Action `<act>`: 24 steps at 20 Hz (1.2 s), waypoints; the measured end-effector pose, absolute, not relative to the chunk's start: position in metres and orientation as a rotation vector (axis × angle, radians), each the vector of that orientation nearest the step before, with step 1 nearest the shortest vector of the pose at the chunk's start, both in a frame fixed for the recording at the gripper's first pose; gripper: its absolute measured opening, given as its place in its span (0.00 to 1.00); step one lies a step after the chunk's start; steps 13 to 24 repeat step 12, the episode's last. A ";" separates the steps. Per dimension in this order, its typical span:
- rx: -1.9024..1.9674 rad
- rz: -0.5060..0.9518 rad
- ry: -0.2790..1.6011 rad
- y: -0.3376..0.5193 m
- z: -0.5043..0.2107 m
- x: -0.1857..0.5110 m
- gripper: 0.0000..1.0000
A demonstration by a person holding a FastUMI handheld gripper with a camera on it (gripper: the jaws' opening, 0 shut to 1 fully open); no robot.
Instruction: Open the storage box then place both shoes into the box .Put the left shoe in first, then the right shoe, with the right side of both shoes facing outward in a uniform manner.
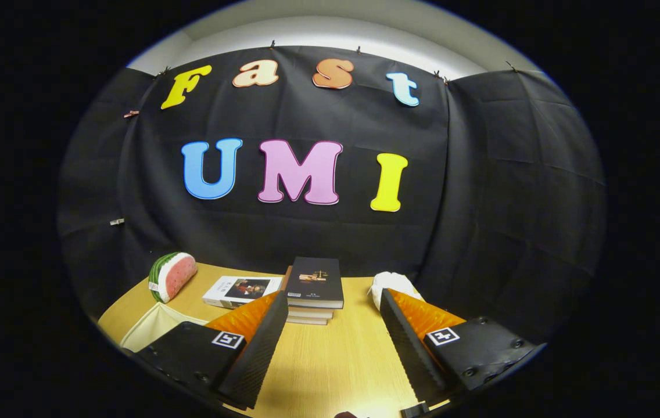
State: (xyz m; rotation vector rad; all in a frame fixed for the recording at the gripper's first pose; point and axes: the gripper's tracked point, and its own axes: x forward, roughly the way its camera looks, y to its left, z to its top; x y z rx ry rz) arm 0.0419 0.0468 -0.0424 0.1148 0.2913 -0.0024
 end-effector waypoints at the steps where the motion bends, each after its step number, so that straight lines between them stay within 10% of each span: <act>1: 0.115 0.001 0.287 0.047 -0.043 0.041 0.97; 24: 0.146 0.029 0.321 0.048 -0.066 0.043 0.98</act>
